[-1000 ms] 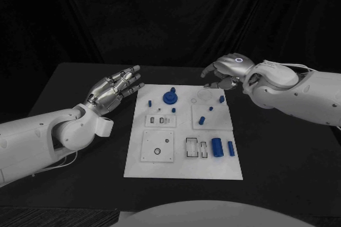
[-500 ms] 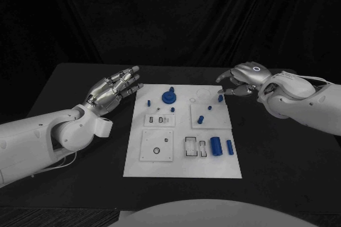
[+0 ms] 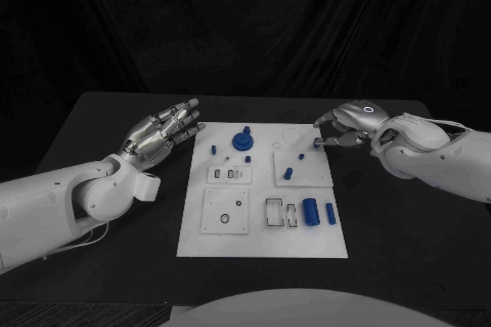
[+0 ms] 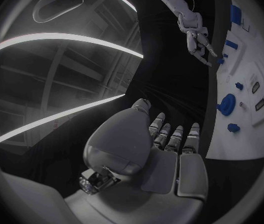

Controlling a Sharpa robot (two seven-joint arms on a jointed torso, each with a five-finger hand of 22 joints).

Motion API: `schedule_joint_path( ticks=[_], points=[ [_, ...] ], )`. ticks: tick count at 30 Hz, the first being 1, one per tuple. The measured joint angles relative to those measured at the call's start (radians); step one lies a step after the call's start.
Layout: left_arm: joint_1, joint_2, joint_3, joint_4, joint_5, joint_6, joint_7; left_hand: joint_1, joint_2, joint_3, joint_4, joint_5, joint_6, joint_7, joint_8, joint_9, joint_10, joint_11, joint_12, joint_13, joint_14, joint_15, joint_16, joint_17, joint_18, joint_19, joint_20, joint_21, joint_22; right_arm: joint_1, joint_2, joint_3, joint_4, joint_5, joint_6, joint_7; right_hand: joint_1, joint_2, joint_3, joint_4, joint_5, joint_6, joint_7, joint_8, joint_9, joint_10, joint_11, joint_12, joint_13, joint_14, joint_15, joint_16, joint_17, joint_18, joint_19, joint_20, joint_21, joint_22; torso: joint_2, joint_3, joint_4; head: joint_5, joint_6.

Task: Assemble the parts on the task board

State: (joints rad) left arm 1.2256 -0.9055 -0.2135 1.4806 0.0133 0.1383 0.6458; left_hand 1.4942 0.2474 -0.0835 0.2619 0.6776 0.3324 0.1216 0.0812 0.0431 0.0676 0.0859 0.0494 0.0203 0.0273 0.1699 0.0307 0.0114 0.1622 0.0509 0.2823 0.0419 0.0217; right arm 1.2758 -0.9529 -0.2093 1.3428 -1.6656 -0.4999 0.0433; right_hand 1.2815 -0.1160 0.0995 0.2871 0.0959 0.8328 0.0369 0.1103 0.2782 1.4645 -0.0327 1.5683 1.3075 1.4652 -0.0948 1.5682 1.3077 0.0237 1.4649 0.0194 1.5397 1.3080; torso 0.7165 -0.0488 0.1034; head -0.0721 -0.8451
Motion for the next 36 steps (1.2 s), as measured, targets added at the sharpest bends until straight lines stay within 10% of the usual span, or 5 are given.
schedule_joint_path(
  ticks=[36],
  points=[
    [-0.003, -0.007, 0.0, -0.001, 0.0, 0.019, -0.011, 0.0, 0.0, 0.011, 0.0, 0.0, -0.004, 0.004, 0.0, 0.0, 0.0, 0.0, 0.0, 0.0, 0.004, 0.011, 0.004, 0.001, 0.0, 0.0, 0.0, 0.0, 0.0, -0.027, 0.022, 0.0, -0.04, 0.018, 0.011, 0.015, 0.039, -0.001, 0.008, -0.003, 0.06, 0.056, 0.011, 0.018, 0.002, 0.0, 0.0, 0.0, 0.0, 0.0, 0.0, 0.0, 0.0, 0.0, 0.0, 0.0, 0.0, 0.0, -0.001, -0.002, 0.0012, -0.002, -0.007]
  ],
)
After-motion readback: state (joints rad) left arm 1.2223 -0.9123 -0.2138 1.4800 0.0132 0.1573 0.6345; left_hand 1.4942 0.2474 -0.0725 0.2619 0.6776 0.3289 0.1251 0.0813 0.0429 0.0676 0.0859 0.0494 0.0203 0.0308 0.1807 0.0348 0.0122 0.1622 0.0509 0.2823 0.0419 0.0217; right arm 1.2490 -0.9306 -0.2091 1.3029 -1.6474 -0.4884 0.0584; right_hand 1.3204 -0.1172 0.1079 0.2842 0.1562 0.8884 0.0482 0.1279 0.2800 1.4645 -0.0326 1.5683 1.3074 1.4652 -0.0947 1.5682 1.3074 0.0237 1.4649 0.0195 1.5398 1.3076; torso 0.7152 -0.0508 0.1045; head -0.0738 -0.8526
